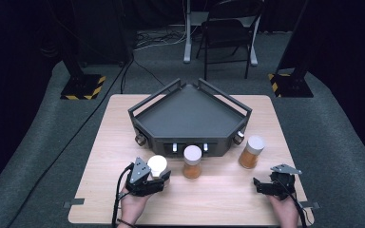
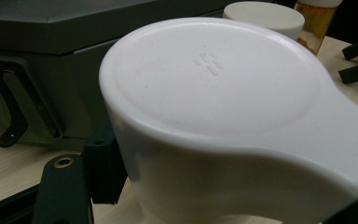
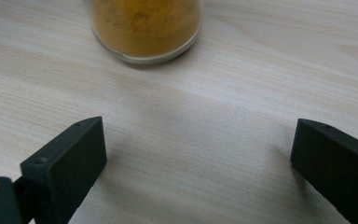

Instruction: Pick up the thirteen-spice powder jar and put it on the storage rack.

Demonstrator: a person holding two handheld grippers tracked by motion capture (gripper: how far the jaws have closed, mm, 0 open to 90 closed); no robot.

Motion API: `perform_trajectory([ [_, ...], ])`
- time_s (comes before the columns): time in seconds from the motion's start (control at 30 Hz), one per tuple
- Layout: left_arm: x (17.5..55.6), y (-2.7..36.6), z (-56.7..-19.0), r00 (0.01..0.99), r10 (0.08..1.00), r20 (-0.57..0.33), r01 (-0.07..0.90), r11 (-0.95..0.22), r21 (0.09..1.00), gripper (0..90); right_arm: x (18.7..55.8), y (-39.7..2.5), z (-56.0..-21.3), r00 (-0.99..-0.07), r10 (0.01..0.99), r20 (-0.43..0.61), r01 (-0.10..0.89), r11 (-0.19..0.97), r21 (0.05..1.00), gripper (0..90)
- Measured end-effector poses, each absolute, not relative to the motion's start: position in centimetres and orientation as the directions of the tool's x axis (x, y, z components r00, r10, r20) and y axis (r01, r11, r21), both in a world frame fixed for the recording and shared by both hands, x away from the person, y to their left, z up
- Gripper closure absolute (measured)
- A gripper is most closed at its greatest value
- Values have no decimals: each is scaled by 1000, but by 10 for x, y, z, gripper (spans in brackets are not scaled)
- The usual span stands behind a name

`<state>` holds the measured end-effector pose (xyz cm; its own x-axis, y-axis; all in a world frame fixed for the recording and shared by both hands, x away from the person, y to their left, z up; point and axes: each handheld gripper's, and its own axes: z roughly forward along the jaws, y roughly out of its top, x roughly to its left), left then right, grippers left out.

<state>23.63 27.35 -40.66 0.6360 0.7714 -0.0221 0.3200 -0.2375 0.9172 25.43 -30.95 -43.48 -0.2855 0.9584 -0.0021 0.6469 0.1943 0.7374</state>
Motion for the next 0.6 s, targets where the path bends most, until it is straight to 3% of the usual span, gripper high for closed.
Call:
perform_trajectory([
  [0.6, 247, 276, -377, 640, 768, -8, 301, -241, 923, 307, 254, -310, -435, -287, 958, -2, 647, 195, 737, 24],
])
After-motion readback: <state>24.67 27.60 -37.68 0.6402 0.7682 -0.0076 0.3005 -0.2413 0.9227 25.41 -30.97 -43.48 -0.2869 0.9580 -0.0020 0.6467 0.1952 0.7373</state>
